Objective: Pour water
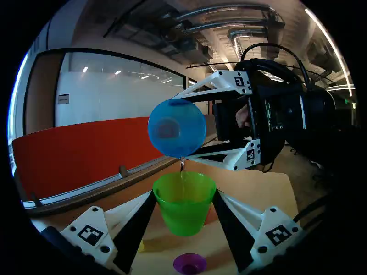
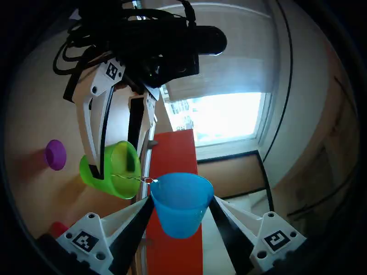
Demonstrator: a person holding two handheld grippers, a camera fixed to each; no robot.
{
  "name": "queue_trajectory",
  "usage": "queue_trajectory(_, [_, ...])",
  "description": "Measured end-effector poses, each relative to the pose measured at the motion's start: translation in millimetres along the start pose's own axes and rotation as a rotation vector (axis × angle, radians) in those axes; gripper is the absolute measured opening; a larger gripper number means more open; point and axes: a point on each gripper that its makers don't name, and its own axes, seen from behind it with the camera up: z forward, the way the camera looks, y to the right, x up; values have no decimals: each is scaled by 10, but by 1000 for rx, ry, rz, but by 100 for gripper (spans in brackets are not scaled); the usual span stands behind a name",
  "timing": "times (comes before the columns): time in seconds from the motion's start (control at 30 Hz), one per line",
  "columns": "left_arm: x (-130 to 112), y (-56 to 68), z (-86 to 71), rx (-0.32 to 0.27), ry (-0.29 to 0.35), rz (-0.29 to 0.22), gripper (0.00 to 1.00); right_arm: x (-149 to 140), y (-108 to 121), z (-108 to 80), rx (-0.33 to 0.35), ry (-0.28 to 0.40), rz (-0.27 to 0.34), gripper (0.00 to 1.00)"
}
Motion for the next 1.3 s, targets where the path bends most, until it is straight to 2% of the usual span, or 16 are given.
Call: queue_trajectory(1.3, [23, 34, 11, 0, 1, 4, 86, 46, 89, -40, -10, -13, -114, 89])
